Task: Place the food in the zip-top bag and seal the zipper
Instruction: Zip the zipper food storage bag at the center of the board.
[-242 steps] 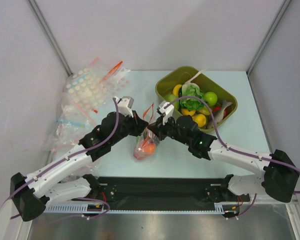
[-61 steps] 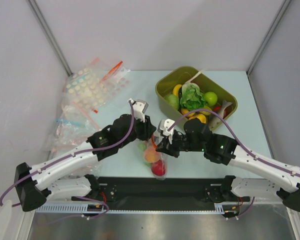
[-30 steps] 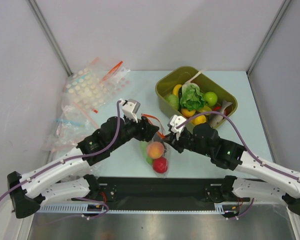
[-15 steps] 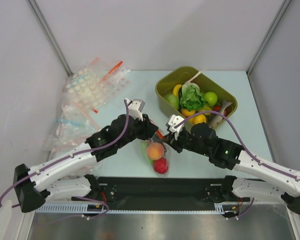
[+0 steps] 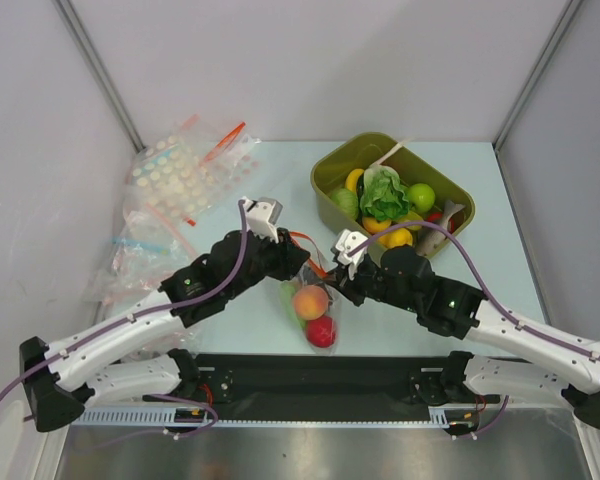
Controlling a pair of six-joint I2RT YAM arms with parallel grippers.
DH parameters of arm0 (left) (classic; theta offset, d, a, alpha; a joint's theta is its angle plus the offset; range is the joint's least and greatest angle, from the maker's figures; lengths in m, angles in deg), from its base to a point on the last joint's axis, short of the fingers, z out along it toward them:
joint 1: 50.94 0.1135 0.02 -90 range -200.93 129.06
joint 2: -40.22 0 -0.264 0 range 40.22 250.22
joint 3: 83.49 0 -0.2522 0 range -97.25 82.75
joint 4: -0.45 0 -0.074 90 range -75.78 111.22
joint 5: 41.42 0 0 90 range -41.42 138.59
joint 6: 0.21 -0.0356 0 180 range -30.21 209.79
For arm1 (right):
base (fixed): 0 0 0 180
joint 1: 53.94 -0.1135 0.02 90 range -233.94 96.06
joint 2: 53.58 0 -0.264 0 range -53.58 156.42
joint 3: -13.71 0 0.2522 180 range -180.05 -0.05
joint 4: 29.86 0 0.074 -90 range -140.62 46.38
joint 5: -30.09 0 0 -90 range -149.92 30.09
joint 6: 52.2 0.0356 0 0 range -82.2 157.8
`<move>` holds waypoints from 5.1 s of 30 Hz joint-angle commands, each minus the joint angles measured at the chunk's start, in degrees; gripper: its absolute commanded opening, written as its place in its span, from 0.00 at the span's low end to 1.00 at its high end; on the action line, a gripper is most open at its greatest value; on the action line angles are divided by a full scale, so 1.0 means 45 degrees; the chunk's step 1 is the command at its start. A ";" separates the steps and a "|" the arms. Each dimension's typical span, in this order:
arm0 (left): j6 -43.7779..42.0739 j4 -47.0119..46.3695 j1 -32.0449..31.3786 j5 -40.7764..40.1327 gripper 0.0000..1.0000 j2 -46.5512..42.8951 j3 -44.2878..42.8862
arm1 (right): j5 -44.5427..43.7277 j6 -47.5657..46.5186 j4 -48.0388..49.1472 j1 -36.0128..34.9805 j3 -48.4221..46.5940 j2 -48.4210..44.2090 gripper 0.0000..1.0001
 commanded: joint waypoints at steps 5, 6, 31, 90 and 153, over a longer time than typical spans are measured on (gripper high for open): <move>-0.2219 -0.2362 -0.0013 0.0876 0.58 -0.1720 0.1067 | 0.0689 -0.0114 0.0344 -0.0049 -0.0387 0.0168 0.00; -0.2416 -0.2756 -0.0013 0.0973 0.71 -0.2186 0.1689 | 0.0788 -0.0153 0.0227 -0.0049 -0.0407 0.0207 0.01; -0.6656 -0.8385 -0.0032 0.8882 0.94 -0.4380 0.4762 | 0.5770 -0.0387 -0.1317 -0.0127 -0.1383 -0.0261 0.00; -0.5972 -0.6451 -0.0032 0.5212 0.00 -0.3811 0.3941 | 0.0008 0.1623 0.1455 0.1138 0.1076 -0.2214 0.67; -0.5660 -0.6178 -0.0013 0.5642 0.00 -0.3109 0.3570 | 0.6902 0.3968 0.5597 0.4150 0.2796 -0.1941 0.15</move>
